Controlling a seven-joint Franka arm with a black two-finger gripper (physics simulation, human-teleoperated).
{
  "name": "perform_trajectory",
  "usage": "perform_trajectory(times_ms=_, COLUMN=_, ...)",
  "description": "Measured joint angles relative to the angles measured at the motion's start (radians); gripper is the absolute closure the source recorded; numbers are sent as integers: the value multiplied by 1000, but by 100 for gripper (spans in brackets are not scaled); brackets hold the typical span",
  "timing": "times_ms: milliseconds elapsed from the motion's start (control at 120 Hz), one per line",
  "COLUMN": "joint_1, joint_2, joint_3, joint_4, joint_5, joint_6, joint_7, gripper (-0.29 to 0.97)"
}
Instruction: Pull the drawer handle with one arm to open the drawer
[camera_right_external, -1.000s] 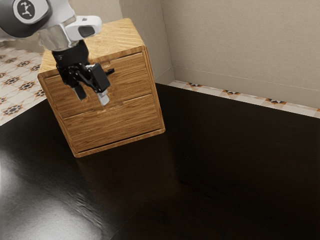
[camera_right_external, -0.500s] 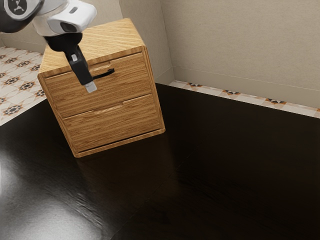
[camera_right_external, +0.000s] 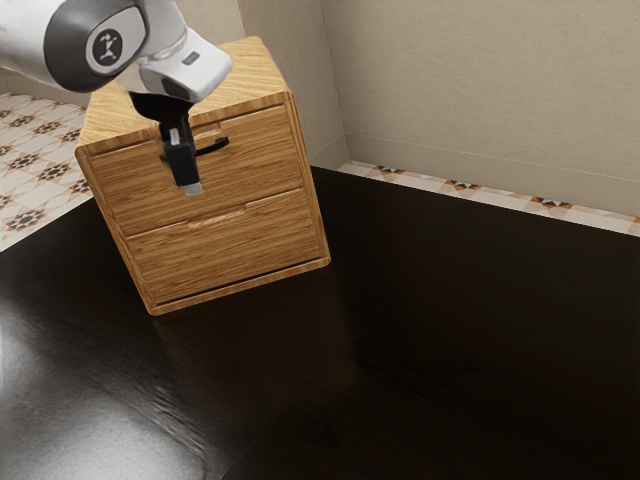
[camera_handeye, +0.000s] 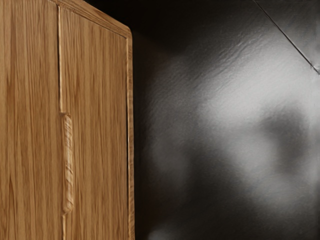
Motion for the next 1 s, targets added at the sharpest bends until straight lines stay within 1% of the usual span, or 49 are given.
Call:
perform_trajectory(times_ms=83, joint_1=-9, joint_2=19, joint_3=3, joint_4=1, joint_5=7, joint_6=9, joint_7=3, gripper=0)
perform_trajectory(times_ms=317, joint_1=27, joint_2=50, joint_3=14, joint_4=21, joint_5=8, joint_6=40, joint_7=32, gripper=0)
perform_trajectory(times_ms=425, joint_1=28, joint_2=69, joint_3=25, joint_4=27, joint_5=6, joint_6=69, joint_7=47, gripper=0)
perform_trajectory(times_ms=667, joint_1=28, joint_2=74, joint_3=50, joint_4=26, joint_5=-4, joint_6=138, joint_7=73, gripper=0)
perform_trajectory(times_ms=858, joint_1=30, joint_2=75, joint_3=61, joint_4=27, joint_5=-10, joint_6=172, joint_7=88, gripper=14)
perform_trajectory(times_ms=1000, joint_1=48, joint_2=83, joint_3=61, joint_4=27, joint_5=-29, joint_6=196, joint_7=100, gripper=21)
